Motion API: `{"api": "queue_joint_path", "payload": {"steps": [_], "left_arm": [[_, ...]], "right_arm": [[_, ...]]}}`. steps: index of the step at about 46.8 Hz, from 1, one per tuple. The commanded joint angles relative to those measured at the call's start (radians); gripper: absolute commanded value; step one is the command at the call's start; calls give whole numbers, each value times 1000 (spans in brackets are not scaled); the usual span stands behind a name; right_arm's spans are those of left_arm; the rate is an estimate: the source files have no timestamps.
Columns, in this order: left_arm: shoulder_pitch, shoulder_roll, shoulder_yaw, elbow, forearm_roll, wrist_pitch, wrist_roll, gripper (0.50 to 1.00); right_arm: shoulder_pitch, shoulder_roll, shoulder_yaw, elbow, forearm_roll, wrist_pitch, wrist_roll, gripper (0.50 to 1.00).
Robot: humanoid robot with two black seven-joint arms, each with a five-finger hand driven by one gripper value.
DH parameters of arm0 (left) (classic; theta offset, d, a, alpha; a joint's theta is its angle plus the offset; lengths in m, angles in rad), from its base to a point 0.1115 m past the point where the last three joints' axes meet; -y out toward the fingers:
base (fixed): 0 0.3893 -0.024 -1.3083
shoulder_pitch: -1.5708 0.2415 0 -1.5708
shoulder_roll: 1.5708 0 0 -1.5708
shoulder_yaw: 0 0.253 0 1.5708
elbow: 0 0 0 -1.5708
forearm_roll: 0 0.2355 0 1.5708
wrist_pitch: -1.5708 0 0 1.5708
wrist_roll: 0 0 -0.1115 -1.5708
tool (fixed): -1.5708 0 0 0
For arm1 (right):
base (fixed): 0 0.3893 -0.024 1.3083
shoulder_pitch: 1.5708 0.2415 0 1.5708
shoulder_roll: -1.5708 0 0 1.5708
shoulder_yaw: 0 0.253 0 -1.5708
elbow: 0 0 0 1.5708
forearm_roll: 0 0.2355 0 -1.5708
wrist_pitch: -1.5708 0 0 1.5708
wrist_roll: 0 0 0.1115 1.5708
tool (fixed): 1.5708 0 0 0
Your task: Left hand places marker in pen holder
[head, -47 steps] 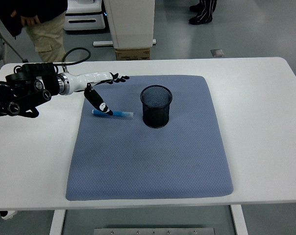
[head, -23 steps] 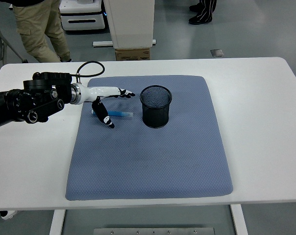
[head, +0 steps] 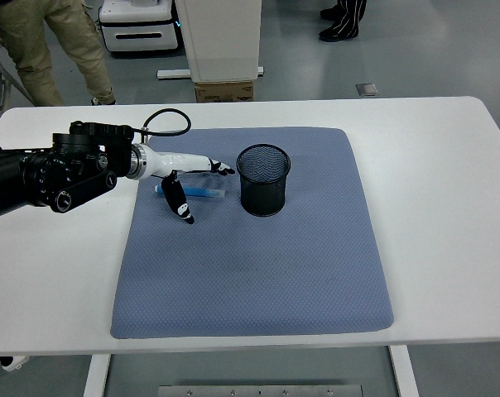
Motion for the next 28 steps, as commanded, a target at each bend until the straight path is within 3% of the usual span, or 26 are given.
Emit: {"api": "queue_joint_path", "payload": {"steps": [1, 21, 28], "left_arm": [[0, -5, 7, 2, -1, 0, 0, 1000], [-25, -5, 39, 9, 0, 0, 2, 1000], [-26, -7, 59, 9, 2, 0, 3, 903]], "right_arm": [[0, 0, 0, 0, 0, 0, 0, 1000], [0, 0, 0, 0, 0, 0, 0, 1000], [0, 0, 0, 0, 0, 0, 0, 1000]]}}
